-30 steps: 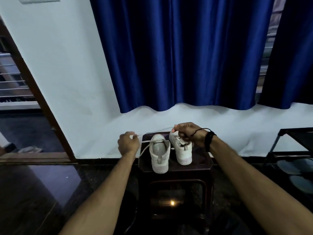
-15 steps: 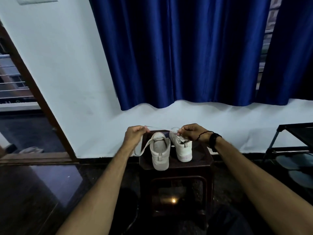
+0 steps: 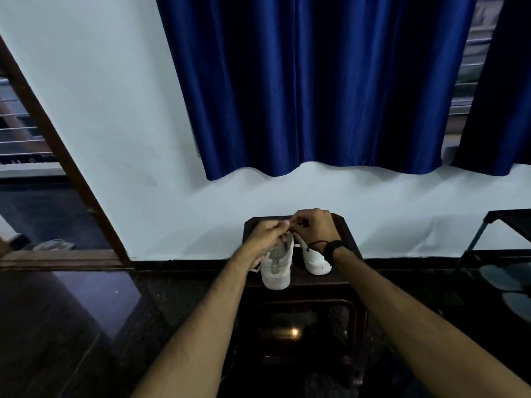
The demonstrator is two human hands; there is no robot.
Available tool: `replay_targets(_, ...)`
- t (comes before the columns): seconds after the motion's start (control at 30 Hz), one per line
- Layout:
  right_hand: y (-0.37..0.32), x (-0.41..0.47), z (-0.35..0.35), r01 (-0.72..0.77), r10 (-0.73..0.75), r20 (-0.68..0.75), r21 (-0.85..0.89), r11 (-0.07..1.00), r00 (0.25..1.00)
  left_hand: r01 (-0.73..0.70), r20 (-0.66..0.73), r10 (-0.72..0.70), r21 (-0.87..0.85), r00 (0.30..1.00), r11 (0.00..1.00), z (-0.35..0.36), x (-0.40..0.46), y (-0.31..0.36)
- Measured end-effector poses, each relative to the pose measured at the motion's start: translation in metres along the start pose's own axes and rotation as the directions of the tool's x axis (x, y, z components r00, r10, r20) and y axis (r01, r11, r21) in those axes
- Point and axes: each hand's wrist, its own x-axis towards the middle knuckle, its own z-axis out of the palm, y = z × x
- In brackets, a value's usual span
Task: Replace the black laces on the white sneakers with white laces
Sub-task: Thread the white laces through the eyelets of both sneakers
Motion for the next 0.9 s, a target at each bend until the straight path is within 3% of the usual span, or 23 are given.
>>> replay_targets(0.1, 0.016, 0.004, 0.012, -0.043, 0.043, 0.012, 0.012, 0.999, 0.999, -0.039, -0.053, 0.049, 0.173, 0.997, 0.984, -0.011, 0.009, -0.011)
replay_targets(0.2, 0.025, 0.011, 0.025, -0.127, 0.126, -0.074, -0.009, 0.992, 0.989, 0.015, -0.330, 0.143, 0.433, 0.933, 0.901, -0.020, 0.027, -0.028)
replay_targets(0.27, 0.025, 0.019, 0.033, -0.179, 0.177, -0.034, -0.051, 0.983, 0.984, 0.060, -0.413, 0.152, 0.456, 0.898, 0.888, -0.020, 0.038, -0.032)
replay_targets(0.37, 0.023, 0.038, 0.050, -0.209, 0.235, 0.098, -0.221, 0.953, 0.967, 0.095, -0.429, 0.143, 0.487, 0.892, 0.868, -0.013, 0.053, -0.032)
replay_targets(0.5, 0.029, 0.067, 0.073, -0.195, 0.298, 0.239, -0.376, 0.906, 0.924, 0.105, -0.380, 0.204, 0.652, 0.902, 0.751, 0.000, 0.068, -0.039)
replay_targets(0.63, 0.039, 0.072, 0.077, -0.205, 0.305, 0.223, -0.379, 0.902, 0.926, 0.130, -0.367, 0.318, 0.808, 0.874, 0.575, 0.002, 0.072, -0.057)
replay_targets(0.77, 0.050, 0.071, 0.077, -0.282, 0.357, 0.192, -0.333, 0.900, 0.914, 0.158, -0.444, 0.395, 0.801, 0.804, 0.578, -0.004, 0.074, -0.077)
replay_targets(0.9, 0.053, 0.074, 0.076, -0.378, 0.428, 0.255, -0.225, 0.898, 0.867, 0.061, -0.382, 0.492, 0.833, 0.783, 0.549, -0.004, 0.076, -0.083)
